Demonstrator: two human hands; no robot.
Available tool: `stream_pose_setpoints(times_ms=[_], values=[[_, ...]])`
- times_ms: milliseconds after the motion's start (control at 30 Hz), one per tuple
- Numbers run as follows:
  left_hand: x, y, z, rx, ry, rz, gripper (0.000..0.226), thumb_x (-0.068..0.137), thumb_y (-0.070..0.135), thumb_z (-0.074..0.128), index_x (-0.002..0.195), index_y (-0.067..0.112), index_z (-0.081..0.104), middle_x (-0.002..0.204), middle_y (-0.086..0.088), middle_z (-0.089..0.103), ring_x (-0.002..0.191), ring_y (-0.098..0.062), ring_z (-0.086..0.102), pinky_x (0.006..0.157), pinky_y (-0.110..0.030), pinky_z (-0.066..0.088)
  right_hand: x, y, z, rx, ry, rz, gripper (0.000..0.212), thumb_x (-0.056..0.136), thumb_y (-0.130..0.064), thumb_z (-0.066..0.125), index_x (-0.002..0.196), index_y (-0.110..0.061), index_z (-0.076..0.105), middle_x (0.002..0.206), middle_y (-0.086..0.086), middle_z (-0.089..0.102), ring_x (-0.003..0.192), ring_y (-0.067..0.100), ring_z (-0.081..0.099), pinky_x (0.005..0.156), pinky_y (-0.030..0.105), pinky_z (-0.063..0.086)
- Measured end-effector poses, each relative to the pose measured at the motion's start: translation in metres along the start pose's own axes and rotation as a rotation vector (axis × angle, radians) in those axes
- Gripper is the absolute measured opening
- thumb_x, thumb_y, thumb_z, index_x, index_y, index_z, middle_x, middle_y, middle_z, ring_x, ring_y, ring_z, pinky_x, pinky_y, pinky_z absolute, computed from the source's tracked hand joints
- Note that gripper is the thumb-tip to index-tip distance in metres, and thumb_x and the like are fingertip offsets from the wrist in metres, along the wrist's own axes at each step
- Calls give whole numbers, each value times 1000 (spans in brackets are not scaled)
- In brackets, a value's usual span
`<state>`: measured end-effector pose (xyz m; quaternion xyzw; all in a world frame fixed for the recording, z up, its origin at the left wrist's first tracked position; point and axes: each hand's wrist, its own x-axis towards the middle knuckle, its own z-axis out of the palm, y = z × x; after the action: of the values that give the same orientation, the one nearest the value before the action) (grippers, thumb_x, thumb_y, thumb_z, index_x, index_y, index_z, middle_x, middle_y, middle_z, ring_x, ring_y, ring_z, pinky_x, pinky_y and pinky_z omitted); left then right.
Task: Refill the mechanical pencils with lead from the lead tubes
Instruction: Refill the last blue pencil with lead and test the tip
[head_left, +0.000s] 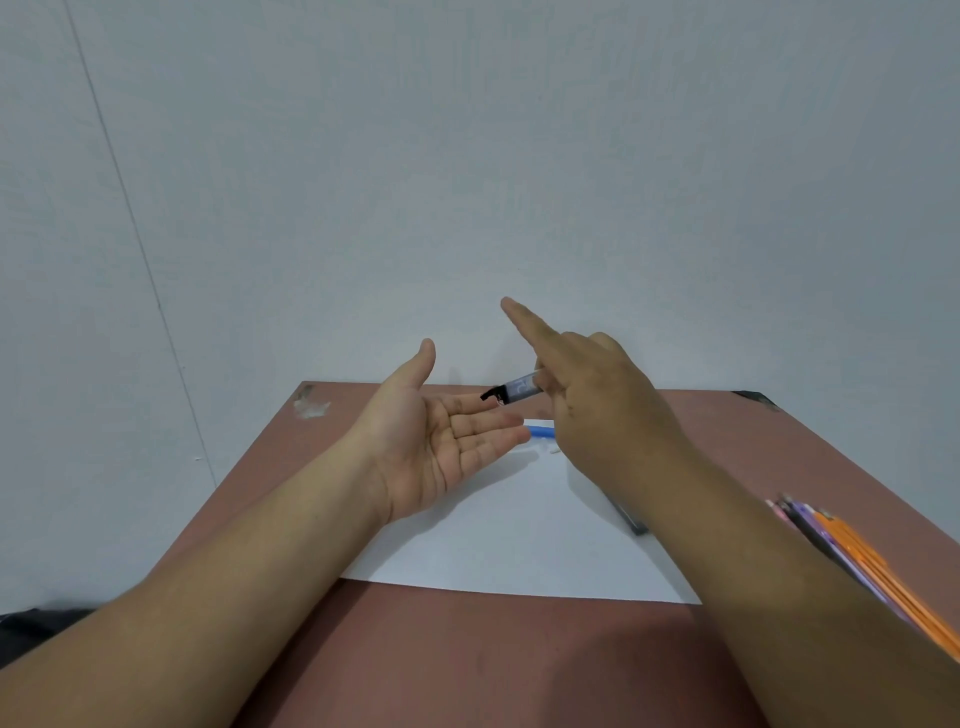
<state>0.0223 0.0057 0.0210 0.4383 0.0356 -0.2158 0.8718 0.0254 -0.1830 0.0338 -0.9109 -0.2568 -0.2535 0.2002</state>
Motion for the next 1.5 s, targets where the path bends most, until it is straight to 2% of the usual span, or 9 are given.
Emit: stream_pose_setpoints(times_ms=[133, 233, 300, 600, 767, 900, 1067, 1233, 1500], values=[[-1, 0, 2, -8, 22, 9, 93, 95, 70, 44, 133, -15, 48, 129, -35, 60, 113, -49, 65, 103, -48, 52, 1, -2, 0, 19, -2, 23, 103, 93, 5, 47, 148, -66, -5, 87, -16, 46, 90, 12, 41, 71, 36, 52], [0, -1, 1, 6, -8, 5, 94, 96, 72, 39, 131, -14, 52, 128, -33, 62, 117, -48, 63, 110, -46, 45, 3, 6, 4, -18, -21, -38, 75, 83, 9, 47, 135, -44, 59, 95, -8, 56, 93, 18, 42, 74, 43, 52], [0, 0, 0, 10, -30, -2, 96, 95, 73, 38, 133, -14, 52, 129, -32, 62, 119, -46, 63, 110, -45, 46, 2, 6, 5, -37, -24, -41, 68, 82, 11, 47, 127, -35, 68, 99, -5, 59, 95, 21, 44, 76, 46, 53], [-2, 0, 0, 4, -5, 6, 97, 94, 72, 42, 138, -15, 44, 131, -34, 59, 116, -48, 64, 100, -49, 53, 1, -3, 0, 44, -4, 13, 108, 94, 2, 50, 142, -72, -13, 87, -17, 49, 89, 13, 42, 69, 37, 52], [-2, 0, 1, 32, -7, 11, 96, 95, 73, 37, 133, -14, 52, 127, -31, 63, 116, -46, 64, 107, -45, 49, 3, 8, 6, -52, -31, -35, 71, 80, 12, 46, 120, -43, 67, 93, -10, 56, 91, 19, 41, 72, 45, 51], [-2, 0, 1, 16, -3, 1, 97, 94, 74, 40, 135, -14, 50, 129, -32, 62, 117, -46, 64, 107, -45, 49, 2, 4, 3, 13, 1, 19, 92, 89, 7, 46, 154, -54, 22, 91, -16, 52, 93, 14, 41, 75, 39, 51], [-3, 0, 1, 8, -3, 4, 98, 94, 73, 41, 137, -14, 47, 131, -33, 60, 116, -47, 64, 99, -49, 53, 0, -3, -2, 15, -14, 14, 111, 94, 4, 46, 135, -75, -21, 86, -15, 47, 87, 12, 43, 71, 38, 53], [-4, 0, 3, 47, -20, 8, 96, 96, 74, 34, 132, -12, 55, 127, -30, 64, 118, -43, 64, 103, -43, 52, 2, 5, 4, -19, -54, -12, 72, 83, 10, 46, 130, -40, 65, 98, -10, 57, 99, 22, 46, 77, 42, 51], [-3, 0, 2, 16, 5, 5, 98, 94, 74, 39, 135, -15, 49, 129, -33, 61, 116, -46, 65, 107, -45, 47, -1, -5, -5, 11, -47, 20, 104, 92, 5, 46, 145, -65, -9, 84, -22, 42, 90, 13, 43, 76, 39, 54]])
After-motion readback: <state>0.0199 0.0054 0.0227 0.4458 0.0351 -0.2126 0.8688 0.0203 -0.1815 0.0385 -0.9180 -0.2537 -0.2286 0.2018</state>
